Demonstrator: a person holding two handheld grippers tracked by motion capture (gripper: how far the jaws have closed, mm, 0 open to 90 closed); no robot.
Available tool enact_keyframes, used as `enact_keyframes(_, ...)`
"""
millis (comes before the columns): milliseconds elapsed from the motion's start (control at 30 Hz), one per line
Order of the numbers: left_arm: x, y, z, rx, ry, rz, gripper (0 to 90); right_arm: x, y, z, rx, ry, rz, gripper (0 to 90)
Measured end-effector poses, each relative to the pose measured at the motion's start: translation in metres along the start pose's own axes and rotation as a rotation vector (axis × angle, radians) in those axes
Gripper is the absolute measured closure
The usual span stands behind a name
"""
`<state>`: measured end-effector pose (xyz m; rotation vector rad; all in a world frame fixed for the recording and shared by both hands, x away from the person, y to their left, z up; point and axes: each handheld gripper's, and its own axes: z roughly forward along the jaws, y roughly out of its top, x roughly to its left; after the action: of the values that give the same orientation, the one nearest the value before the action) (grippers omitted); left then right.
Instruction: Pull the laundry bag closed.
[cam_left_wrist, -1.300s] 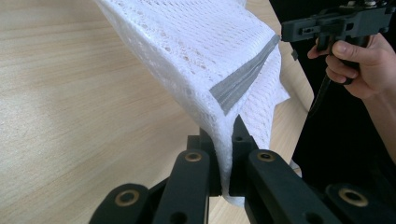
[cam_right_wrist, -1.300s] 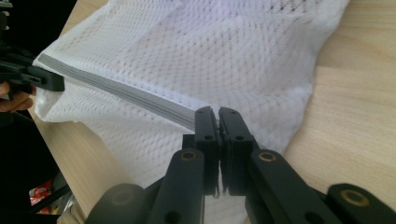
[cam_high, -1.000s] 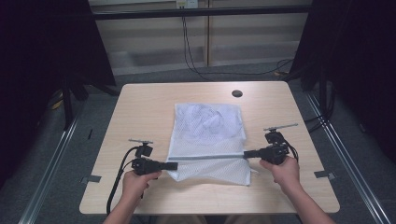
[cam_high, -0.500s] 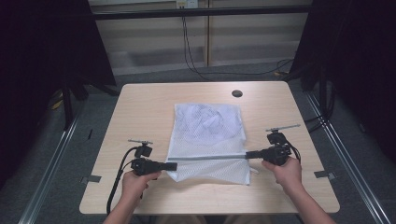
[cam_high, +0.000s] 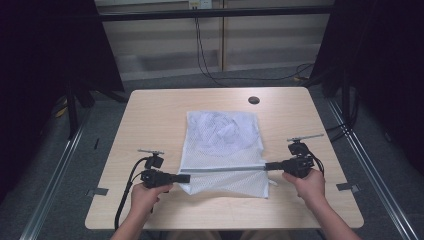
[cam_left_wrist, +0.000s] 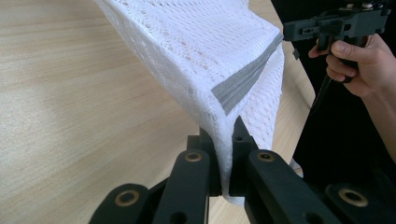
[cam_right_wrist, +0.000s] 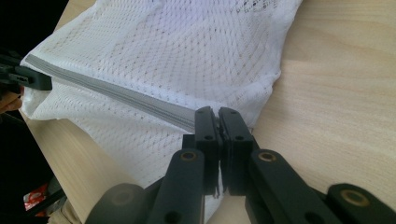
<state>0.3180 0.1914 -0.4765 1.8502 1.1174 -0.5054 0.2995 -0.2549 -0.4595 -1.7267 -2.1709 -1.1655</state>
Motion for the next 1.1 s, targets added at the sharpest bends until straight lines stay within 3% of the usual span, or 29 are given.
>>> enact_keyframes(300, -0.0001, -0.0004, 0.0006, 0.006, 0.002, 0.002, 89.2, 0.0001, 0.0000, 0.0008, 0.005, -0.024, -0.014, 87.0)
enact_keyframes(500, 0.0000, -0.0001, 0.0001, 0.007, 0.000, 0.007, 89.1, -0.0003, -0.0005, 0.0000, 0.002, -0.014, -0.008, 87.0)
enact_keyframes(567, -0.0005, -0.0003, -0.0001, 0.001, -0.019, 0.002, 89.0, 0.0003, -0.0014, -0.0001, -0.001, -0.010, -0.020, 86.9)
enact_keyframes(767, -0.0039, -0.0003, 0.0018, 0.010, -0.026, 0.038, 88.6, 0.0004, -0.0013, -0.0016, -0.008, -0.013, -0.016, 86.8)
enact_keyframes(833, -0.0056, -0.0002, 0.0017, 0.012, -0.020, 0.051, 87.2, 0.0007, -0.0016, -0.0011, -0.008, -0.022, -0.026, 86.8)
enact_keyframes(900, -0.0061, 0.0005, 0.0014, 0.018, -0.019, 0.065, 79.6, 0.0007, -0.0016, -0.0009, -0.004, -0.034, -0.031, 86.8)
enact_keyframes(1100, -0.0080, 0.0021, -0.0033, 0.026, 0.039, 0.111, 67.6, -0.0047, -0.0019, -0.0046, -0.011, -0.045, -0.024, 86.5)
